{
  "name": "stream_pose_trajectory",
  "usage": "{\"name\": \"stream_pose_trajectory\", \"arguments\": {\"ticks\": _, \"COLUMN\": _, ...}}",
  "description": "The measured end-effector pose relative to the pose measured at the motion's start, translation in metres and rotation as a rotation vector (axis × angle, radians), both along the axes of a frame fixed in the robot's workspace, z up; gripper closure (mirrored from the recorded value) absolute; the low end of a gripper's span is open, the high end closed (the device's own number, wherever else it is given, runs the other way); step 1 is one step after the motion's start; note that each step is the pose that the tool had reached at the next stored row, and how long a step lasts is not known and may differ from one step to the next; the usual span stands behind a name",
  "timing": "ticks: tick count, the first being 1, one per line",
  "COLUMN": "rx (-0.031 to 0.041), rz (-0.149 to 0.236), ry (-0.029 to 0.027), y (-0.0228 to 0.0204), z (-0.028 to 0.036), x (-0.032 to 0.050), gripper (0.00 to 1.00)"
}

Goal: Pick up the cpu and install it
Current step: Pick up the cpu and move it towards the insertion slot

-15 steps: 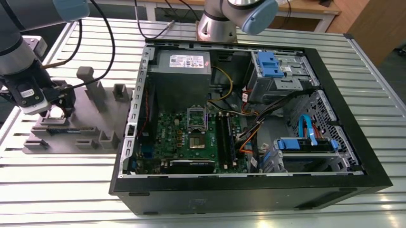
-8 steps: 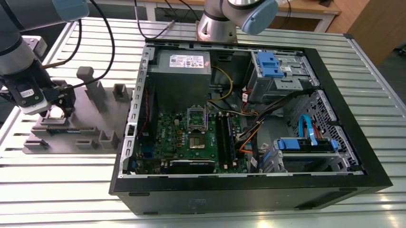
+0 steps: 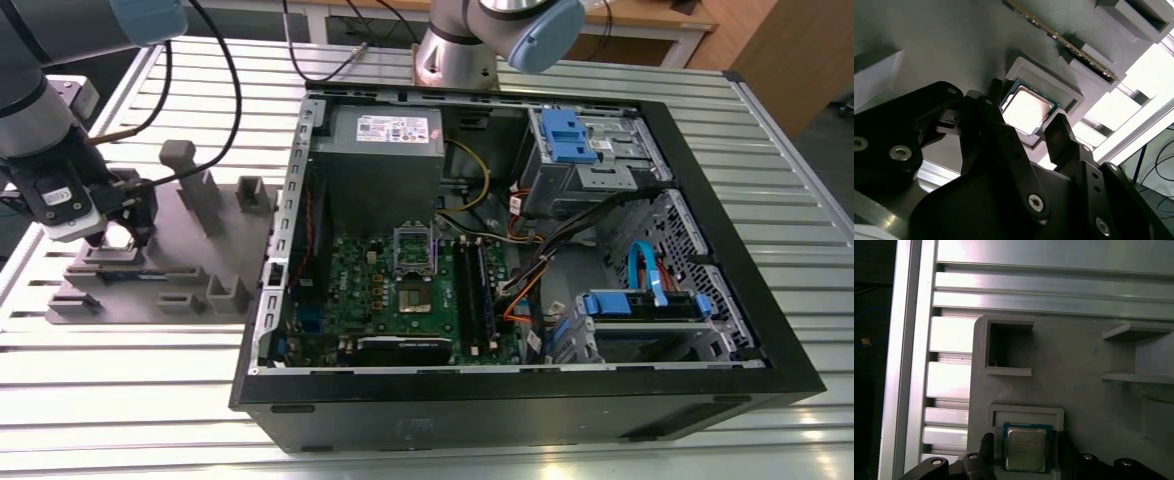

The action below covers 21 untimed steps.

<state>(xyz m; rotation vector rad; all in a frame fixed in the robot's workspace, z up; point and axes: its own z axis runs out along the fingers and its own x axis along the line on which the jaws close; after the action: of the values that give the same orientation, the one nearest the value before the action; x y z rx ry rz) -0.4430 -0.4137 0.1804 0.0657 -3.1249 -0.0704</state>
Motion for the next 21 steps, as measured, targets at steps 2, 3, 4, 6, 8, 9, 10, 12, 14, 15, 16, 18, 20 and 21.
{"name": "stream_pose_trajectory", "arguments": {"ticks": 2, "rx": 0.0001, "rz": 0.0, "ry": 0.0, "y": 0.0, "z": -0.0001, "x": 0.0, "gripper": 0.45}}
{"name": "stream_pose_trajectory", "arguments": {"ticks": 3, "rx": 0.0, "rz": 0.0, "ry": 0.0, "y": 0.0, "z": 0.0, "x": 0.0, "gripper": 0.45}}
{"name": "stream_pose_trajectory", "arguments": {"ticks": 4, "rx": 0.0, "rz": 0.0, "ry": 0.0, "y": 0.0, "z": 0.0, "x": 0.0, "gripper": 0.45}}
{"name": "stream_pose_trajectory", "arguments": {"ticks": 6, "rx": 0.0001, "rz": 0.0, "ry": 0.0, "y": 0.0, "z": -0.0001, "x": 0.0, "gripper": 0.45}}
{"name": "stream_pose_trajectory", "arguments": {"ticks": 8, "rx": 0.0, "rz": 0.0, "ry": 0.0, "y": 0.0, "z": -0.0001, "x": 0.0, "gripper": 0.45}}
{"name": "stream_pose_trajectory", "arguments": {"ticks": 9, "rx": 0.0001, "rz": 0.0, "ry": 0.0, "y": 0.0, "z": -0.0001, "x": 0.0, "gripper": 0.45}}
{"name": "stream_pose_trajectory", "arguments": {"ticks": 10, "rx": 0.0001, "rz": 0.0, "ry": -0.0001, "y": 0.0, "z": -0.0001, "x": 0.0, "gripper": 0.45}}
{"name": "stream_pose_trajectory", "arguments": {"ticks": 12, "rx": 0.0, "rz": 0.0, "ry": 0.0001, "y": 0.0, "z": -0.0001, "x": 0.0, "gripper": 0.46}}
{"name": "stream_pose_trajectory", "arguments": {"ticks": 14, "rx": 0.0001, "rz": 0.0, "ry": -0.0001, "y": 0.0001, "z": -0.0002, "x": 0.0002, "gripper": 0.46}}
{"name": "stream_pose_trajectory", "arguments": {"ticks": 15, "rx": 0.0001, "rz": 0.0, "ry": -0.0001, "y": 0.0001, "z": -0.0002, "x": 0.0004, "gripper": 0.53}}
{"name": "stream_pose_trajectory", "arguments": {"ticks": 16, "rx": 0.0001, "rz": 0.0, "ry": -0.0001, "y": 0.0001, "z": -0.0001, "x": 0.0007, "gripper": 0.53}}
{"name": "stream_pose_trajectory", "arguments": {"ticks": 18, "rx": 0.0001, "rz": -0.001, "ry": -0.0001, "y": 0.0, "z": -0.0001, "x": 0.0012, "gripper": 0.53}}
{"name": "stream_pose_trajectory", "arguments": {"ticks": 20, "rx": 0.0001, "rz": -0.002, "ry": 0.0, "y": 0.0, "z": -0.0001, "x": 0.0013, "gripper": 0.53}}
{"name": "stream_pose_trajectory", "arguments": {"ticks": 21, "rx": 0.0001, "rz": -0.002, "ry": 0.0, "y": 0.0, "z": -0.0001, "x": 0.0014, "gripper": 0.53}}
